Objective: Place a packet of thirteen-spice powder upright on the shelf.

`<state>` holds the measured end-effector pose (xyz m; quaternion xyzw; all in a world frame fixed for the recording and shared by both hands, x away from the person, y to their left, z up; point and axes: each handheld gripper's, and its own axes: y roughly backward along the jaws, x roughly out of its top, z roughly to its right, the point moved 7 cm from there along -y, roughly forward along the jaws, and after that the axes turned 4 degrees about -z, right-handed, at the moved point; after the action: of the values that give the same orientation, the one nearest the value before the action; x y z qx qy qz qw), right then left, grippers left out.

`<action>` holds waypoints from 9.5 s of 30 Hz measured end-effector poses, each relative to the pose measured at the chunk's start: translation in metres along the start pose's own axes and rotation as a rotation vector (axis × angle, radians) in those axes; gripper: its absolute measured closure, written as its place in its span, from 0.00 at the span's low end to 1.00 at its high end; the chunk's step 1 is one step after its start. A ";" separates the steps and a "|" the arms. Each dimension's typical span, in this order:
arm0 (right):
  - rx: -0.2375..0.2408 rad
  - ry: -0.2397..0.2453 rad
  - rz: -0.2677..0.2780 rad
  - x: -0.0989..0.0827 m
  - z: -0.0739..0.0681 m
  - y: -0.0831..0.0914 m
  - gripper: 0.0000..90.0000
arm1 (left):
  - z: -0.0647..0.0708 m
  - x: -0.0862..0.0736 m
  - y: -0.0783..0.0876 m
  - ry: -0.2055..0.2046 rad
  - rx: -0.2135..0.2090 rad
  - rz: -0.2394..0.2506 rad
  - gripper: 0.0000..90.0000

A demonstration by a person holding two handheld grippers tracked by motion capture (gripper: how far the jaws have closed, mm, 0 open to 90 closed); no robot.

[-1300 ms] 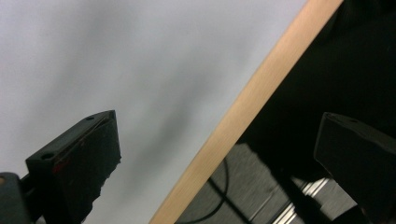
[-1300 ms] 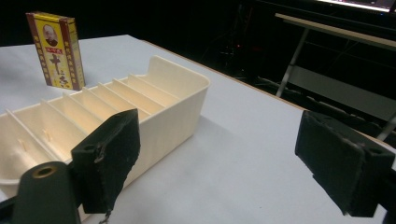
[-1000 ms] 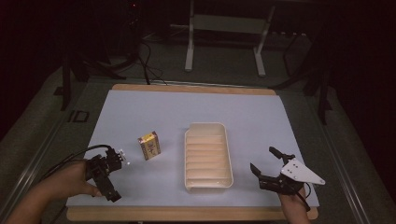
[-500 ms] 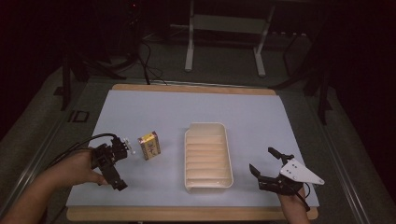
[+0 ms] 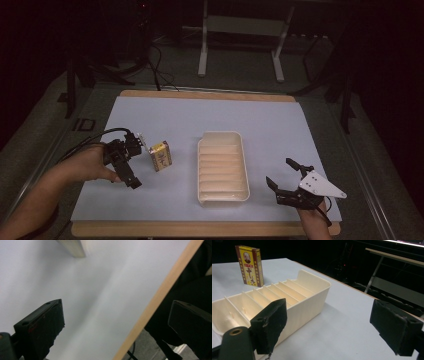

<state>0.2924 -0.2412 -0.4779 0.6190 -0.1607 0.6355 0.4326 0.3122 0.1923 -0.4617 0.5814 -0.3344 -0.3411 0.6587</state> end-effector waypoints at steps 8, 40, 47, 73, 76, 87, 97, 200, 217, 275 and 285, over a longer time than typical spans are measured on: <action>0.009 0.004 -0.005 -0.001 -0.001 -0.001 0.16 | -0.007 0.014 0.003 -0.007 -0.001 0.026 0.01; 0.042 0.004 -0.011 -0.002 -0.003 -0.002 0.16 | -0.039 0.064 -0.011 -0.026 0.054 0.042 0.34; 0.049 0.000 -0.013 -0.003 -0.004 -0.003 0.16 | -0.039 0.070 -0.019 -0.026 0.047 -0.010 0.42; 0.052 -0.002 -0.015 -0.003 -0.003 -0.003 0.16 | -0.042 0.059 -0.011 -0.074 0.037 0.073 0.75; 0.052 0.001 -0.013 -0.003 -0.003 -0.002 0.16 | -0.038 0.059 -0.006 -0.090 0.043 0.084 0.75; 0.056 -0.005 -0.016 -0.003 -0.003 -0.003 0.18 | -0.029 0.059 0.018 -0.131 0.057 0.129 0.75; 0.046 -0.006 -0.015 -0.003 -0.001 -0.003 0.18 | -0.011 0.070 0.040 -0.203 0.056 0.202 0.75; 0.033 -0.024 0.006 -0.002 0.002 0.000 0.18 | 0.074 0.155 -0.009 -0.491 -0.031 0.437 0.75; 0.034 -0.022 0.008 -0.002 0.002 0.001 0.18 | 0.077 0.169 -0.032 -0.516 -0.035 0.361 0.75; 0.031 -0.026 0.014 -0.001 0.003 0.002 0.18 | 0.081 0.166 -0.005 -0.459 -0.074 0.551 0.67; 0.029 -0.024 0.012 -0.001 0.002 0.001 0.18 | 0.072 0.144 0.010 -0.392 -0.082 0.576 0.67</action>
<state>0.2928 -0.2442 -0.4782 0.6318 -0.1603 0.6330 0.4176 0.3307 0.0333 -0.4380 0.3596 -0.5910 -0.2596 0.6738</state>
